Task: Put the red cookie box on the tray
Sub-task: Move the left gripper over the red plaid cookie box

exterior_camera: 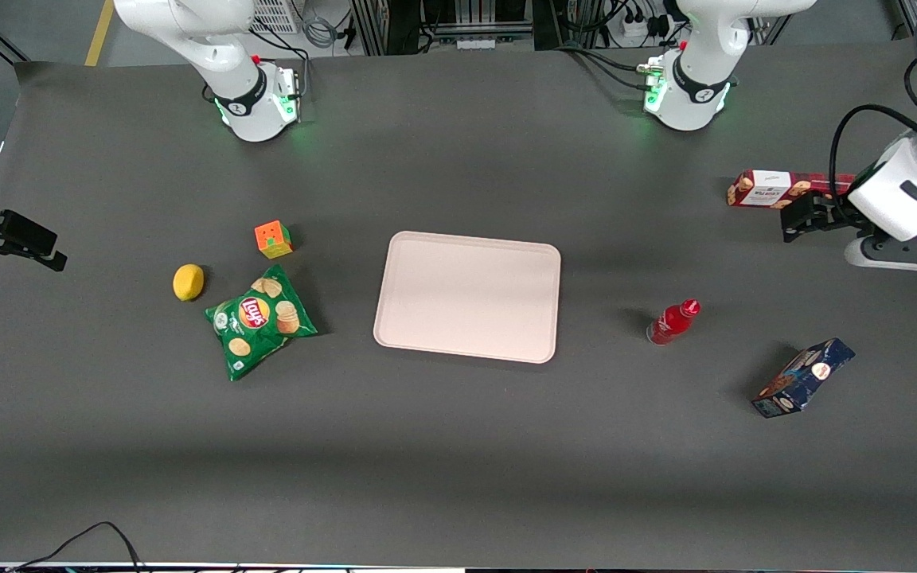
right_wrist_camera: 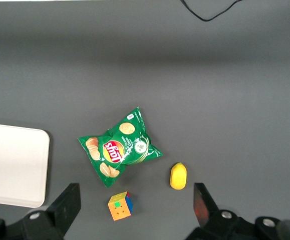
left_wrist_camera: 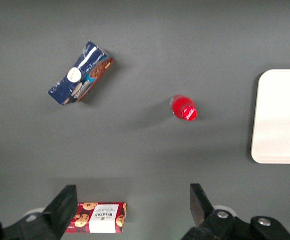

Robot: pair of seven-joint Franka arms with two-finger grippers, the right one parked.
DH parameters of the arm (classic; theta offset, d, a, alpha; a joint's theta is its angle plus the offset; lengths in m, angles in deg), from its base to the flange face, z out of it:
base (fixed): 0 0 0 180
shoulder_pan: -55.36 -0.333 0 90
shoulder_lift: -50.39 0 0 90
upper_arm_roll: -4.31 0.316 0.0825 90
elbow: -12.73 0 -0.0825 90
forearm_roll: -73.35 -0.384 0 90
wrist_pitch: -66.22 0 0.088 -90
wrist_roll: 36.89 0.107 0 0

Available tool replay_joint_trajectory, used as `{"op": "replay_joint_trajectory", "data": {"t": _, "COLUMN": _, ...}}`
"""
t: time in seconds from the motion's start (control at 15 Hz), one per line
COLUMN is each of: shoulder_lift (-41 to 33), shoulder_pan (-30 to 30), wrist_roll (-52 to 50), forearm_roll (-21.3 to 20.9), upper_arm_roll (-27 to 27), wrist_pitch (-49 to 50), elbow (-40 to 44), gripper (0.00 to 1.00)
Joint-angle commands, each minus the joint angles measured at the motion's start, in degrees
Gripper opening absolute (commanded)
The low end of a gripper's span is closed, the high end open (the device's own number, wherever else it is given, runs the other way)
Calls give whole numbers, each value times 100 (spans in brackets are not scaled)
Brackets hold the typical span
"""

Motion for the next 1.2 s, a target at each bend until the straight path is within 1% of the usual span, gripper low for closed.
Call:
{"op": "replay_joint_trajectory", "data": {"t": 0.0, "shoulder_lift": 273, "shoulder_pan": 24, "wrist_roll": 45, "forearm_roll": -84, "upper_arm_roll": 40, "wrist_pitch": 134, "elbow": 536, "gripper": 100}}
{"op": "replay_joint_trajectory", "data": {"t": 0.33, "shoulder_lift": 300, "shoulder_pan": 24, "wrist_roll": 36, "forearm_roll": -84, "upper_arm_roll": 40, "wrist_pitch": 72, "elbow": 475, "gripper": 100}}
{"op": "replay_joint_trajectory", "data": {"t": 0.47, "shoulder_lift": 283, "shoulder_pan": 24, "wrist_roll": 62, "forearm_roll": -111, "upper_arm_roll": 49, "wrist_pitch": 81, "elbow": 318, "gripper": 100}}
{"op": "replay_joint_trajectory", "data": {"t": 0.6, "shoulder_lift": 221, "shoulder_pan": -2, "wrist_roll": -43, "forearm_roll": -373, "upper_arm_roll": 75, "wrist_pitch": 99, "elbow": 28, "gripper": 100}}
{"op": "replay_joint_trajectory", "data": {"t": 0.73, "shoulder_lift": 116, "shoulder_pan": -20, "wrist_roll": 70, "forearm_roll": -383, "upper_arm_roll": 442, "wrist_pitch": 81, "elbow": -463, "gripper": 100}}
{"op": "replay_joint_trajectory", "data": {"t": 0.8, "shoulder_lift": 107, "shoulder_pan": -20, "wrist_roll": 201, "forearm_roll": -435, "upper_arm_roll": 522, "wrist_pitch": 81, "elbow": -665, "gripper": 100}}
{"op": "replay_joint_trajectory", "data": {"t": 0.93, "shoulder_lift": 89, "shoulder_pan": -29, "wrist_roll": 1312, "forearm_roll": -935, "upper_arm_roll": 532, "wrist_pitch": 37, "elbow": -895, "gripper": 100}}
{"op": "replay_joint_trajectory", "data": {"t": 1.07, "shoulder_lift": 54, "shoulder_pan": -90, "wrist_roll": 2499, "forearm_roll": -1007, "upper_arm_roll": 602, "wrist_pitch": -50, "elbow": -1210, "gripper": 100}}
{"op": "replay_joint_trajectory", "data": {"t": 1.13, "shoulder_lift": -24, "shoulder_pan": -99, "wrist_roll": 3184, "forearm_roll": -1025, "upper_arm_roll": 620, "wrist_pitch": -251, "elbow": -1499, "gripper": 100}}
